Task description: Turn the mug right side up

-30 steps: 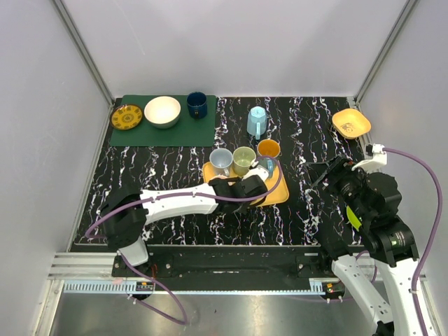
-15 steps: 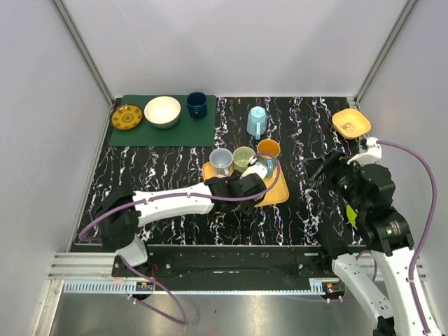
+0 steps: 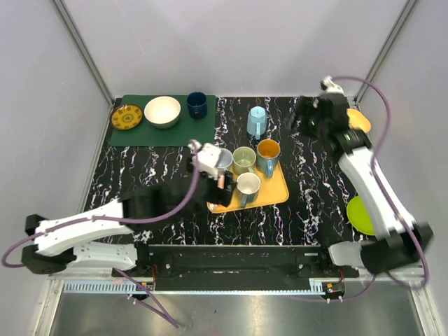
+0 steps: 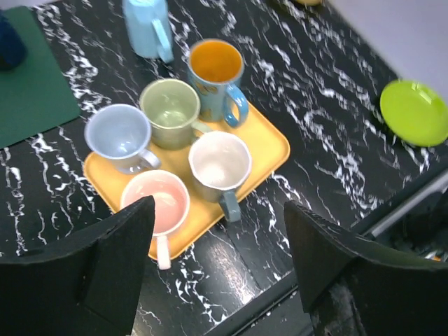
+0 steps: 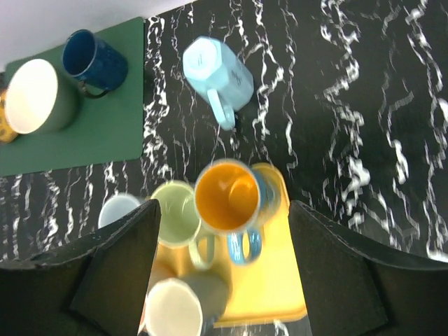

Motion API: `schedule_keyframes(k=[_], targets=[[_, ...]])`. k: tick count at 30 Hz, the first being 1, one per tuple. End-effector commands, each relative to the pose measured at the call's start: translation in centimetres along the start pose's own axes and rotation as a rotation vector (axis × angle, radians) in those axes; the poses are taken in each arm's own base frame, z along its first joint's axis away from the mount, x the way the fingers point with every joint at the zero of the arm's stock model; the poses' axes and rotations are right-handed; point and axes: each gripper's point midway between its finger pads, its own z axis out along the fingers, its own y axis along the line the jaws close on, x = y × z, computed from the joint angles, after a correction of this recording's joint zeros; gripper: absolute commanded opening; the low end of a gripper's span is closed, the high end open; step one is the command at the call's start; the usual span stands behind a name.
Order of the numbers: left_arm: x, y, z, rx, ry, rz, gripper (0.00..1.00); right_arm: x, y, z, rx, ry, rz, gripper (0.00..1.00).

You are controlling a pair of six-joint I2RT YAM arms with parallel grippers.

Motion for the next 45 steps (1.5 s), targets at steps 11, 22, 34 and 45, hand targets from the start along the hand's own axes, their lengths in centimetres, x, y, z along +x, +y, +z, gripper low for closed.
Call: schedule_keyframes(k=[11,22,34,45], targets=[[0.0,5.7,-2.8,-0.073,-0.266,-0.138,0.77,-0.6,4.1,20.0,-0.01,0.18,-0.238,0.78],[2.1,6.5,-2.1,-0.105,-0.243,-0.137,0.78,5.8,4.6,25.6,-0.007,0.332,-0.392,0.75],[3.3,7.1,-2.1,-0.116,-0.232,-0.148,0.78,9.0,2.3,28.5,0.101,0.376,-0.414,0.68],[3.2,7.6,-2.0,-0.143,-0.235,-0.125,0.78,9.6,1.6,30.3,0.14,0.367,-0.408,0.49]])
